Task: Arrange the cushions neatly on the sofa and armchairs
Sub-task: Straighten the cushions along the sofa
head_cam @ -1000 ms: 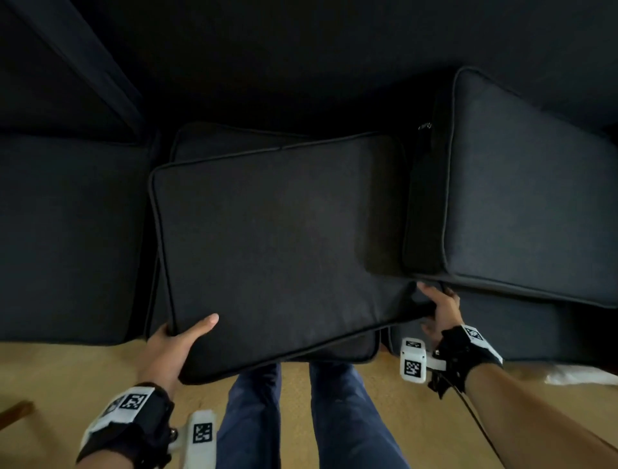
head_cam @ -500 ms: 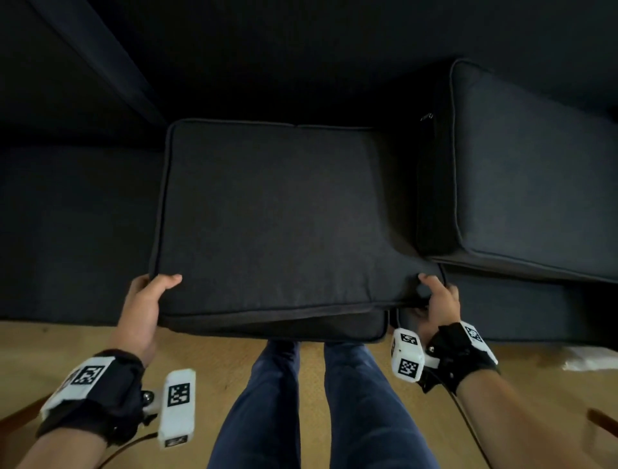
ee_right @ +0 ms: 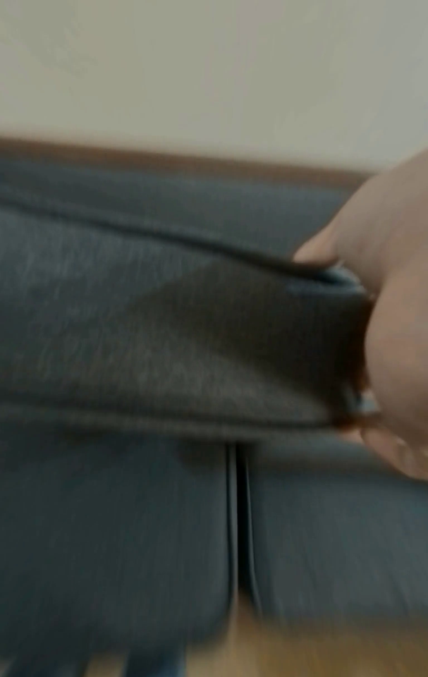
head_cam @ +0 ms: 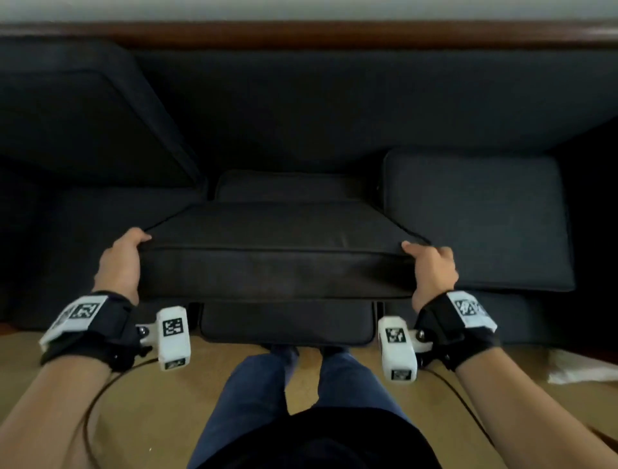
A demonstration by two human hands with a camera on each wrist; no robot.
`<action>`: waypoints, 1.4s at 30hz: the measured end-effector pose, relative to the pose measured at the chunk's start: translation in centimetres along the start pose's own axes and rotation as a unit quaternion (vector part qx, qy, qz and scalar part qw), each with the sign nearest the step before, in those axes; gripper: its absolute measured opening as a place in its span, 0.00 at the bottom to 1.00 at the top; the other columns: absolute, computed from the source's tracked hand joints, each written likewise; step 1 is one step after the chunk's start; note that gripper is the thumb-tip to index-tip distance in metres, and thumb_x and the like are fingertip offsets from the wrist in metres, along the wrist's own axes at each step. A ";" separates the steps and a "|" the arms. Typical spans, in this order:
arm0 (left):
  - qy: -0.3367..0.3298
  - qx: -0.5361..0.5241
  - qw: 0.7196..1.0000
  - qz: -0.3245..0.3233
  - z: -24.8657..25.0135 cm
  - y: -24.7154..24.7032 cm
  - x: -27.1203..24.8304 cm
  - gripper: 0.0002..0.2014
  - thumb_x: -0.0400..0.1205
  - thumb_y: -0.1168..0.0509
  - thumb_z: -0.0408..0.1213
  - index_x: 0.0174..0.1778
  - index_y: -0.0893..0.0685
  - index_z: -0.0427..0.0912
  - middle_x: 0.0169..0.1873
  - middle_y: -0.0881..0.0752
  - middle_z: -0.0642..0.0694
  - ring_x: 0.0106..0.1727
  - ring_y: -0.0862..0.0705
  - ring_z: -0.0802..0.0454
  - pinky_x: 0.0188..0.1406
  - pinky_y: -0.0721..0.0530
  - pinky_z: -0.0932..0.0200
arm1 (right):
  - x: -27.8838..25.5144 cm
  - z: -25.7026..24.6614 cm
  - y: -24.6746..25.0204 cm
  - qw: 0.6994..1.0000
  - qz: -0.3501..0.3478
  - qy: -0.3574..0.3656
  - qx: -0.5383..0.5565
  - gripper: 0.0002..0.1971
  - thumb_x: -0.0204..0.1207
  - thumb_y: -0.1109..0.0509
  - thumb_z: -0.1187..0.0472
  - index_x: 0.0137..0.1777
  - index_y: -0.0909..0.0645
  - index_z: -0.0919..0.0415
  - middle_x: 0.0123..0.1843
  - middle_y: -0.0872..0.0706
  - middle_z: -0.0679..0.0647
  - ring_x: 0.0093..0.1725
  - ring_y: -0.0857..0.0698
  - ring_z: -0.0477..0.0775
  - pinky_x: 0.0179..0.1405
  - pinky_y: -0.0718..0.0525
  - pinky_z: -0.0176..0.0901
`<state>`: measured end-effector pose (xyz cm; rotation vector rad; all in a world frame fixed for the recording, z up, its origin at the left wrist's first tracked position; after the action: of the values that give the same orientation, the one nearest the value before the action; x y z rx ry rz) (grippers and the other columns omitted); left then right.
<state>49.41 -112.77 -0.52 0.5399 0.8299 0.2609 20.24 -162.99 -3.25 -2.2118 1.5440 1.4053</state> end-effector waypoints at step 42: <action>-0.551 0.573 0.591 -0.135 6.5 -5.0 -7.0 0.54 0.43 0.25 0.67 0.66 0.21 0.45 0.54 0.16 0.46 0.52 0.15 0.44 0.55 0.18 0.42 | -14.1 -5.9 -11.3 0.585 -0.023 0.485 -0.649 0.55 0.31 0.18 0.40 0.65 0.24 0.56 0.51 0.18 0.53 0.49 0.16 0.59 0.55 0.19 0.61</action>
<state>49.80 -122.18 4.75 1.5459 -0.3213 -0.9592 31.93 -150.99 5.78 -4.3658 0.0300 1.5464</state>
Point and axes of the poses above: each hand's wrist, its own x-axis towards the middle knuckle, its own y-axis out of the back of the hand, z = x × y, the point moved 9 cm from there along x, towards the middle knuckle
